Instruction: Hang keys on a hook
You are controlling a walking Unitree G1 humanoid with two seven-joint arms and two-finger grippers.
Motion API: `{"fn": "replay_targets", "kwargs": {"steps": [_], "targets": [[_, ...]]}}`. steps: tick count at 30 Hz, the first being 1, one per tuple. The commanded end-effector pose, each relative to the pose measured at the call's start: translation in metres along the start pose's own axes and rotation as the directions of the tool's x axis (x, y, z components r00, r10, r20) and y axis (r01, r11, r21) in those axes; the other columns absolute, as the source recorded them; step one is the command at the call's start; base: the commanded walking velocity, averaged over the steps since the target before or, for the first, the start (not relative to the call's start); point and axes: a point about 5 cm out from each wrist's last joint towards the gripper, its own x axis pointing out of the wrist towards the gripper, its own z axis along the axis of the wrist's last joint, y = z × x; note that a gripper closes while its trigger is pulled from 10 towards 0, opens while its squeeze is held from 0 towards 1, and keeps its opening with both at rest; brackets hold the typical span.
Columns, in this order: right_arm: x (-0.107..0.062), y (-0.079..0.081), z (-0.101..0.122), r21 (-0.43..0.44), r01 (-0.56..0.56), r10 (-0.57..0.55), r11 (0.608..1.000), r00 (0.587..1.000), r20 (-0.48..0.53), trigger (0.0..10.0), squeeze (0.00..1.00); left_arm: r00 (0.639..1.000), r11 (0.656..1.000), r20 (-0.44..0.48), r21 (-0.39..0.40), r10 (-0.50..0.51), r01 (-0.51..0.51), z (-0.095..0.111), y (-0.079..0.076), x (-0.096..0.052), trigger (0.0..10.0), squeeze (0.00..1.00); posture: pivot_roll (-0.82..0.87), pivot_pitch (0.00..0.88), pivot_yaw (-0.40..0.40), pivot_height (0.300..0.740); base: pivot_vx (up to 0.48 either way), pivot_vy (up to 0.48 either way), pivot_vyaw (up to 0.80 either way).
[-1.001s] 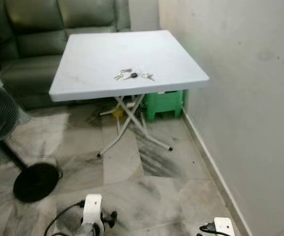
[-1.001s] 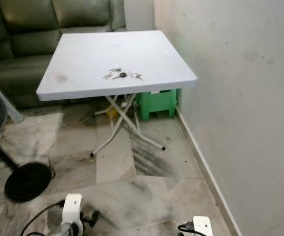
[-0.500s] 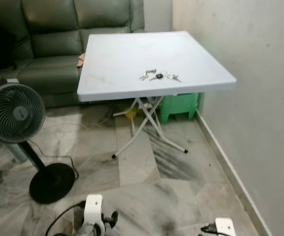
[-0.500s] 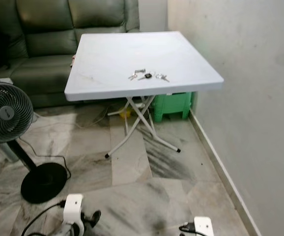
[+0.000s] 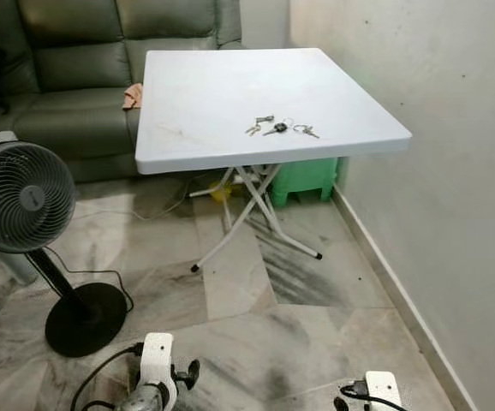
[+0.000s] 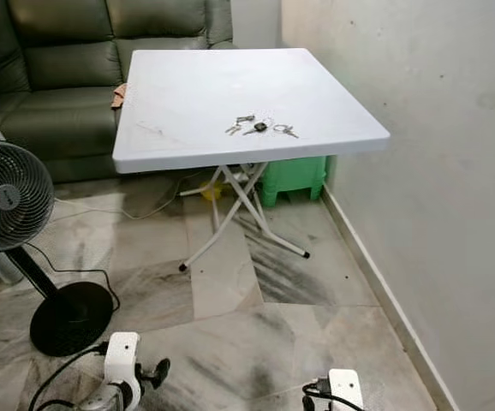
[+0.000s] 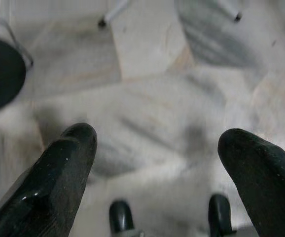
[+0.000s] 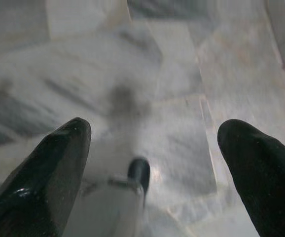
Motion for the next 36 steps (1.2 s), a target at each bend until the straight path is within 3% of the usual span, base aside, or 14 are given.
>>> {"fn": "replay_targets", "kwargs": {"steps": [1, 6, 11, 15, 16, 21, 24, 36], "targets": [[0.004, 0.001, 0.018, 0.005, -0.018, 0.017, 1.000, 0.995, 0.094, 10.0, 0.00, 0.998, 1.000, 0.066, 0.000, -0.020, 0.020, 0.012, 0.001, 0.001, 10.0, 0.00, -0.04, 0.000, 0.015, 0.740, 0.000, 0.000, 0.00], [0.006, 0.008, 0.046, -0.017, -0.072, 0.074, 0.997, 0.965, 0.251, 10.0, 0.00, 0.982, 0.998, 0.187, -0.036, -0.039, 0.046, 0.030, 0.003, 0.002, 10.0, 0.00, -0.05, 0.000, 0.024, 0.740, 0.000, 0.000, 0.00], [0.000, 0.022, 0.087, -0.058, -0.132, 0.143, 0.990, 0.868, 0.476, 10.0, 0.00, 0.935, 0.996, 0.350, -0.053, -0.051, 0.074, 0.061, 0.004, 0.001, 10.0, 0.00, -0.05, 0.000, 0.036, 0.740, 0.000, 0.000, 0.00], [-0.009, 0.030, 0.110, -0.090, -0.144, 0.170, 0.985, 0.803, 0.572, 10.0, 0.00, 0.895, 0.995, 0.438, -0.013, -0.085, 0.101, 0.081, 0.000, -0.002, 10.0, 0.00, -0.05, 0.000, 0.042, 0.740, 0.000, 0.000, 0.00], [-0.009, 0.030, 0.110, -0.090, -0.144, 0.170, 0.985, 0.803, 0.572, 10.0, 0.00, 0.895, 0.995, 0.438, -0.013, -0.085, 0.101, 0.081, 0.000, -0.002, 10.0, 0.00, -0.05, 0.000, 0.042, 0.740, 0.000, 0.000, 0.00], [-0.023, 0.034, 0.140, -0.147, -0.149, 0.209, 0.978, 0.716, 0.666, 10.0, 0.00, 0.831, 0.990, 0.540, 0.043, -0.134, 0.132, 0.112, -0.005, -0.010, 10.0, 0.00, -0.05, 0.000, 0.045, 0.740, 0.000, 0.000, 0.00], [-0.028, 0.034, 0.150, -0.143, -0.140, 0.200, 0.980, 0.700, 0.686, 10.0, 0.00, 0.805, 0.988, 0.574, 0.061, -0.150, 0.141, 0.126, -0.007, -0.013, 10.0, 0.00, -0.05, 0.000, 0.041, 0.740, 0.080, 0.000, 0.00], [-0.033, 0.035, 0.162, -0.155, -0.143, 0.210, 0.978, 0.696, 0.686, 10.0, 0.00, 0.785, 0.989, 0.602, 0.055, -0.142, 0.137, 0.143, -0.007, -0.018, 10.0, 0.00, -0.04, 0.000, 0.032, 0.740, 0.388, 0.000, 0.00]]}}
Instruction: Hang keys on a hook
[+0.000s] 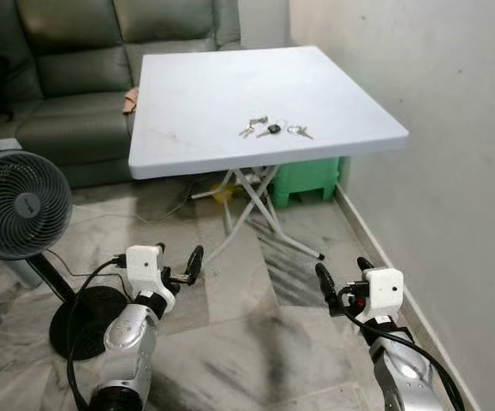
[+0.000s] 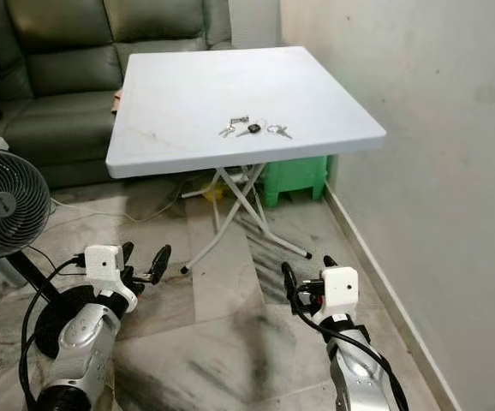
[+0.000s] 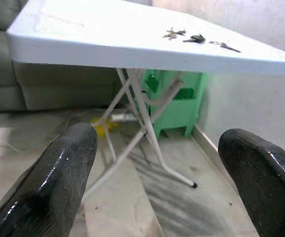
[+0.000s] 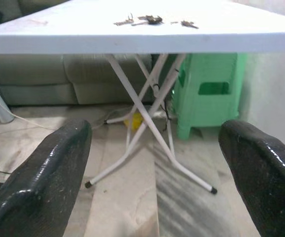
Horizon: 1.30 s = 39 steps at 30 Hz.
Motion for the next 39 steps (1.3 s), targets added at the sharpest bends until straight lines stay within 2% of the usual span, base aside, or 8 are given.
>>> {"fn": "replay_targets", "kwargs": {"steps": [1, 17, 23, 39], "targets": [[0.002, 0.003, 0.004, 0.002, -0.012, 0.012, 1.000, 1.000, 0.003, 10.0, 0.00, 1.000, 1.000, 0.002, 0.006, 0.006, -0.006, 0.004, 0.002, 0.000, 10.0, 0.00, -0.04, 0.000, 0.033, 0.740, 0.469, 0.000, 0.00], [0.004, 0.005, 0.007, 0.008, -0.017, 0.017, 1.000, 1.000, -0.002, 10.0, 0.00, 1.000, 1.000, -0.005, 0.013, -0.017, 0.018, 0.006, -0.005, 0.002, 10.0, 0.00, -0.04, 0.000, 0.036, 0.740, 0.465, 0.000, 0.00], [0.005, 0.005, 0.007, -0.019, -0.032, 0.032, 0.999, 0.999, -0.010, 10.0, 0.00, 1.000, 0.999, -0.014, 0.021, -0.025, 0.025, 0.005, -0.008, 0.001, 10.0, 0.00, -0.04, 0.000, 0.033, 0.740, 0.458, 0.000, 0.00], [0.009, 0.007, 0.007, -0.039, -0.075, 0.074, 0.996, 0.997, -0.027, 10.0, 0.00, 1.000, 0.999, -0.014, 0.024, -0.021, 0.021, 0.004, -0.010, -0.001, 10.0, 0.00, -0.01, 0.000, 0.012, 0.740, 0.454, 0.000, 0.79]]}}
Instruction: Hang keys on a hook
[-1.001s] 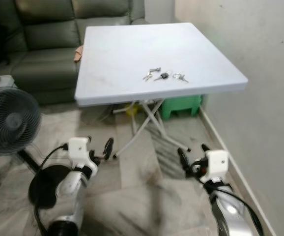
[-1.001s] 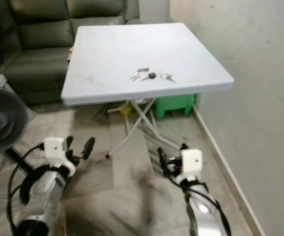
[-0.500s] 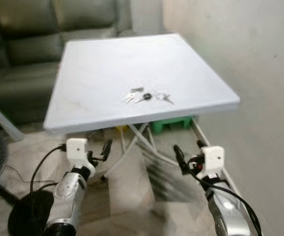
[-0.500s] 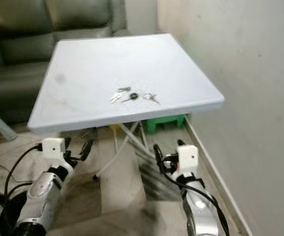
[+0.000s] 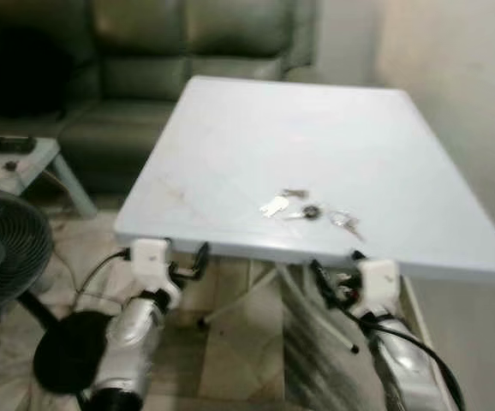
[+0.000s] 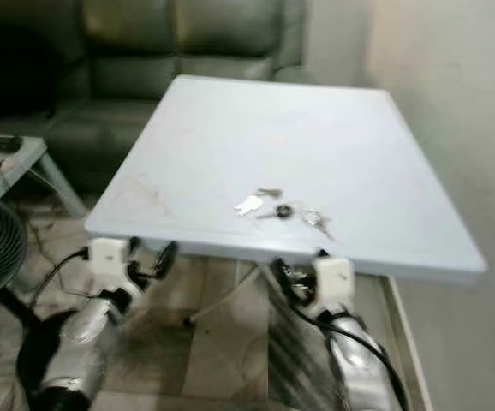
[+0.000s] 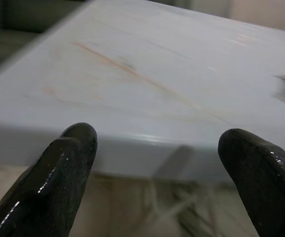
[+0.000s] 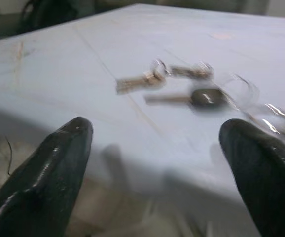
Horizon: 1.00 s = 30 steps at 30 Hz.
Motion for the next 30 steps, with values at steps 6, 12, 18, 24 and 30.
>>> {"fn": "replay_targets", "kwargs": {"steps": [6, 12, 18, 24, 30], "targets": [[-0.003, -0.010, -0.003, 0.020, 0.015, -0.014, 1.000, 1.000, -0.017, 10.0, 0.00, 0.999, 1.000, 0.028, 0.025, -0.018, 0.017, 0.005, -0.010, 0.005, 10.0, 0.00, 0.00, 0.000, 0.004, 0.740, 0.369, 0.000, 0.26], [-0.001, -0.011, -0.003, 0.007, 0.012, -0.012, 1.000, 1.000, -0.020, 10.0, 0.00, 1.000, 0.999, 0.009, 0.044, -0.010, 0.009, 0.005, -0.010, 0.007, 10.0, 0.00, 0.01, 0.000, 0.000, 0.740, 0.000, 0.000, 0.00], [0.001, -0.012, -0.001, 0.010, 0.010, -0.010, 1.000, 1.000, -0.013, 10.0, 0.00, 0.997, 0.990, 0.015, 0.122, -0.076, 0.074, 0.006, -0.017, 0.004, 10.0, 0.00, 0.01, 0.000, -0.005, 0.740, 0.000, 0.000, 0.00], [0.006, -0.023, 0.004, -0.018, -0.003, 0.003, 1.000, 1.000, -0.008, 10.0, 0.00, 0.980, 0.968, 0.008, 0.154, -0.199, 0.196, 0.006, -0.039, 0.004, 10.0, 0.00, 0.02, 0.000, -0.009, 0.740, 0.000, 0.000, 0.00], [0.018, -0.043, 0.019, -0.076, -0.011, 0.012, 0.997, 1.000, 0.007, 10.0, 0.00, 0.949, 0.935, 0.007, 0.178, -0.314, 0.308, 0.008, -0.062, 0.004, 10.0, 0.00, 0.01, 0.000, -0.013, 0.740, 0.000, 0.000, 0.00]]}}
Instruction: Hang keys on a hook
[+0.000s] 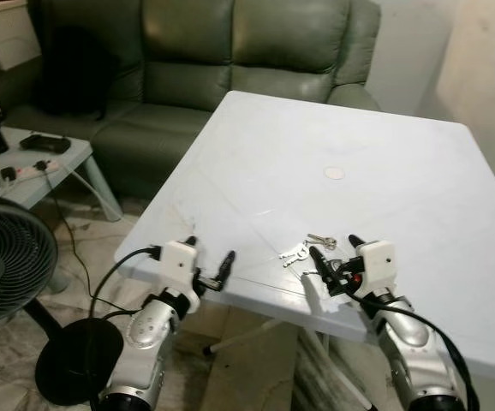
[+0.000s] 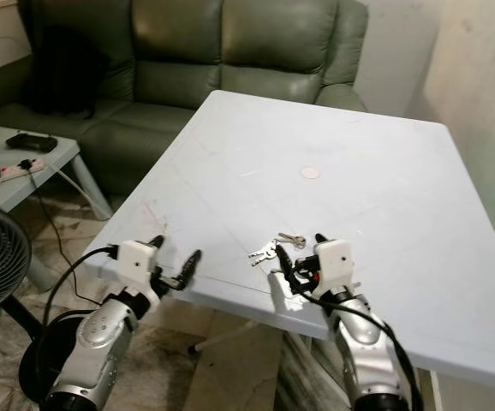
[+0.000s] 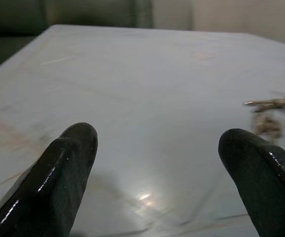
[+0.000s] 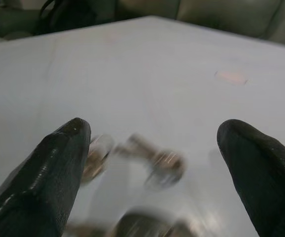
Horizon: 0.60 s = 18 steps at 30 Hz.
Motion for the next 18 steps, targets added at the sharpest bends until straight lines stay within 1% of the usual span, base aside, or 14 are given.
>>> {"fn": "replay_targets", "kwargs": {"steps": [1, 4, 6, 8, 9, 10, 11, 12, 13, 14, 15, 16, 18], "targets": [[0.003, -0.006, 0.006, -0.012, -0.004, 0.004, 1.000, 1.000, 0.016, 10.0, 0.00, 0.999, 0.999, 0.013, 0.028, -0.038, 0.037, 0.006, -0.005, 0.003, 10.0, 0.00, 0.01, 0.000, -0.012, 0.740, 0.000, 0.000, 0.00], [0.008, -0.013, 0.010, -0.024, -0.016, 0.016, 1.000, 1.000, 0.015, 10.0, 0.00, 0.998, 0.998, 0.020, 0.024, -0.060, 0.060, 0.007, -0.011, 0.004, 10.0, 0.00, 0.01, 0.000, -0.013, 0.740, 0.000, 0.000, 0.00], [0.011, -0.020, 0.012, -0.039, -0.043, 0.043, 0.998, 0.999, -0.001, 10.0, 0.00, 0.996, 0.996, 0.024, 0.026, -0.084, 0.083, 0.009, -0.016, 0.005, 10.0, 0.00, 0.01, 0.000, -0.016, 0.740, 0.000, 0.000, 0.00], [0.014, -0.032, 0.016, -0.049, -0.084, 0.083, 0.995, 0.996, -0.025, 10.0, 0.00, 0.994, 0.994, 0.025, 0.032, -0.103, 0.102, 0.010, -0.021, 0.007, 10.0, 0.00, 0.01, 0.000, -0.016, 0.740, 0.000, 0.000, 0.00], [0.014, -0.036, 0.016, -0.048, -0.096, 0.095, 0.994, 0.995, -0.031, 10.0, 0.00, 0.994, 0.994, 0.025, 0.032, -0.107, 0.107, 0.011, -0.022, 0.007, 10.0, 0.00, 0.01, 0.000, -0.016, 0.740, 0.000, 0.000, 0.00], [0.014, -0.040, 0.018, -0.052, -0.119, 0.117, 0.992, 0.992, -0.040, 10.0, 0.00, 0.994, 0.993, 0.023, 0.033, -0.110, 0.109, 0.010, -0.024, 0.007, 10.0, 0.00, 0.01, 0.000, -0.016, 0.740, 0.000, 0.000, 0.00], [0.014, -0.040, 0.018, -0.052, -0.119, 0.117, 0.992, 0.992, -0.040, 10.0, 0.00, 0.994, 0.993, 0.023, 0.033, -0.110, 0.109, 0.010, -0.024, 0.007, 10.0, 0.00, 0.01, 0.000, -0.016, 0.740, 0.000, 0.000, 0.00], [0.014, -0.042, 0.018, -0.050, -0.143, 0.141, 0.988, 0.989, -0.052, 10.0, 0.00, 0.993, 0.993, 0.020, 0.036, -0.115, 0.114, 0.010, -0.025, 0.007, 10.0, 0.00, 0.01, 0.000, -0.016, 0.740, 0.000, 0.000, 0.00], [0.012, -0.045, 0.019, -0.058, -0.194, 0.191, 0.979, 0.980, -0.064, 10.0, 0.00, 0.992, 0.992, 0.015, 0.039, -0.123, 0.122, 0.008, -0.028, 0.007, 10.0, 0.00, 0.01, 0.000, -0.016, 0.740, 0.000, 0.000, 0.00], [0.012, -0.045, 0.019, -0.058, -0.194, 0.191, 0.979, 0.980, -0.064, 10.0, 0.00, 0.992, 0.992, 0.015, 0.039, -0.123, 0.122, 0.008, -0.028, 0.007, 10.0, 0.00, 0.01, 0.000, -0.016, 0.740, 0.000, 0.000, 0.00], [0.010, -0.049, 0.020, -0.055, -0.227, 0.222, 0.972, 0.972, -0.080, 10.0, 0.00, 0.991, 0.991, 0.011, 0.038, -0.131, 0.131, 0.007, -0.030, 0.006, 10.0, 0.00, 0.01, 0.000, -0.016, 0.740, 0.000, 0.000, 0.00], [0.006, -0.056, 0.021, -0.049, -0.282, 0.275, 0.958, 0.955, -0.108, 10.0, 0.00, 0.989, 0.988, 0.004, 0.037, -0.147, 0.147, 0.006, -0.033, 0.006, 10.0, 0.00, -0.02, 0.000, 0.001, 0.740, 0.000, 0.000, 0.00], [0.004, -0.058, 0.020, -0.049, -0.292, 0.285, 0.955, 0.951, -0.120, 10.0, 0.00, 0.988, 0.988, 0.002, 0.037, -0.152, 0.151, 0.006, -0.033, 0.006, 10.0, 0.00, -0.02, 0.000, 0.003, 0.740, 0.000, 0.000, 0.00]]}}
